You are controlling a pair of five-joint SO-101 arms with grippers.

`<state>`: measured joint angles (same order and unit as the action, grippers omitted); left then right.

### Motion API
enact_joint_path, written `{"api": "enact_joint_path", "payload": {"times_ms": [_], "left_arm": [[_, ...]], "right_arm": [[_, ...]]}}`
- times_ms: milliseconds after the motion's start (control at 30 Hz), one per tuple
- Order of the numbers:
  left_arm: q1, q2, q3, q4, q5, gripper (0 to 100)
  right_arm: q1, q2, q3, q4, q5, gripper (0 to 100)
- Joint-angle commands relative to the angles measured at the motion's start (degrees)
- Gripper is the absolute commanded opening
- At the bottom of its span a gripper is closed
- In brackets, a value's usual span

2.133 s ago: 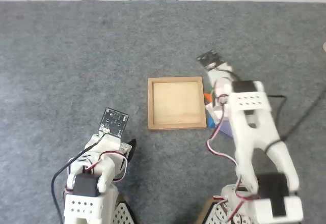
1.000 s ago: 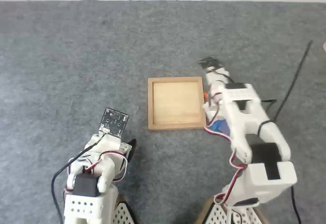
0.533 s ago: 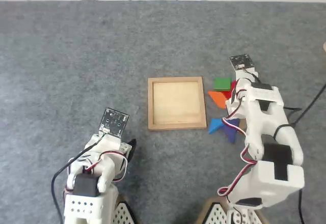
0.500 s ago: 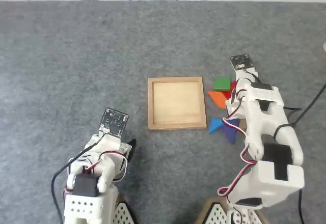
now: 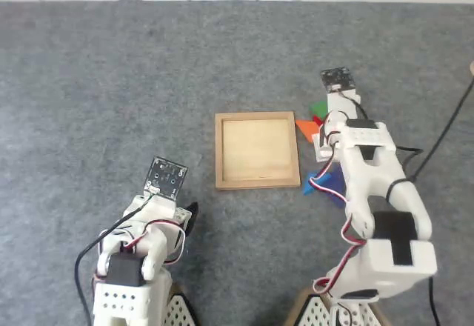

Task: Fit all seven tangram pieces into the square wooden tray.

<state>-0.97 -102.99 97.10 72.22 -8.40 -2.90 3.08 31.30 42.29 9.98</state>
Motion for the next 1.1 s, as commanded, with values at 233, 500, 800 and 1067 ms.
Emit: {"api": "enact_joint_path", "payload": {"times_ms": [233,500,800,1067], "left_arm": [[-0.3,-1.1,-0.6,0.2,-0.5,21],[-0.3,-1.1,-0.6,0.2,-0.5,21],[-0.3,-1.1,-0.6,0.2,-0.5,21],[-0.3,-1.1,-0.6,0.2,-0.5,21]], "right_arm": [[-0.4,-5.6,-3.2,-10.0,-4.3,21.4],[-2.8,13.0,-12.0,-16.7,-8.5,21.5],[-1.0,19.7,-26.6,7.9,-8.1,21.5],[-2.4,24.3,-33.1,26.3,2.1,21.6]]}}
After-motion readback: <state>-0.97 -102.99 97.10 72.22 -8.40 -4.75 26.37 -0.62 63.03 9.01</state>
